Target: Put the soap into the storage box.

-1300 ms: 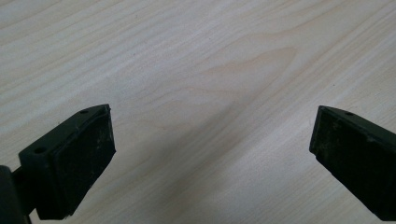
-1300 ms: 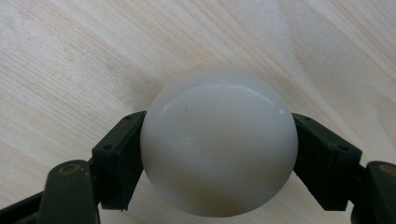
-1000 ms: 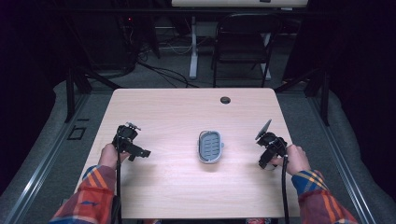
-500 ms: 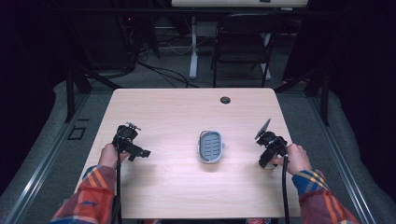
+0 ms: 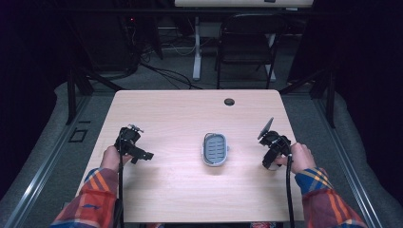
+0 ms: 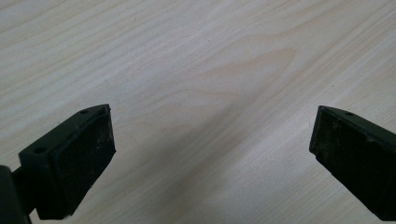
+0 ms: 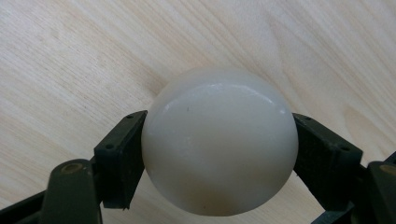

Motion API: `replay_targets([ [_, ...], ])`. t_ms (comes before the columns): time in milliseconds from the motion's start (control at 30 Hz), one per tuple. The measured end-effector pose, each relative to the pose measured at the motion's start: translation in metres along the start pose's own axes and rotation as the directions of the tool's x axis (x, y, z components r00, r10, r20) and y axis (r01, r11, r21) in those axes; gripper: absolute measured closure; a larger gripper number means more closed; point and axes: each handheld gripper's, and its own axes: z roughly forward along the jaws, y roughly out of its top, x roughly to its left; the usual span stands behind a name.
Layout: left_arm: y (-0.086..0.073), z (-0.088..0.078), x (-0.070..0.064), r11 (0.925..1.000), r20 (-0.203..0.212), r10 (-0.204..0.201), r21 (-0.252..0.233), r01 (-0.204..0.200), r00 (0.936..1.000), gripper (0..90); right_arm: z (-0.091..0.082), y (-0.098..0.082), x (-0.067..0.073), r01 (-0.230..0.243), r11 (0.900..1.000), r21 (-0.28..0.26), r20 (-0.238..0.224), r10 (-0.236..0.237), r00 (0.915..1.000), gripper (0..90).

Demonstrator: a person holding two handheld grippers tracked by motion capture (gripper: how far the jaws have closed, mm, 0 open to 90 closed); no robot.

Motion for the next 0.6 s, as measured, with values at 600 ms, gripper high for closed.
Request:
replay_targets([
  [600,0.001,0.001,0.0,1.0,0.004,0.004,0.001,-0.004,1.0,0.0,-0.019,0.024,0.005,0.038,0.999,0.001,0.006,-0.038,0.9993,24.5],
])
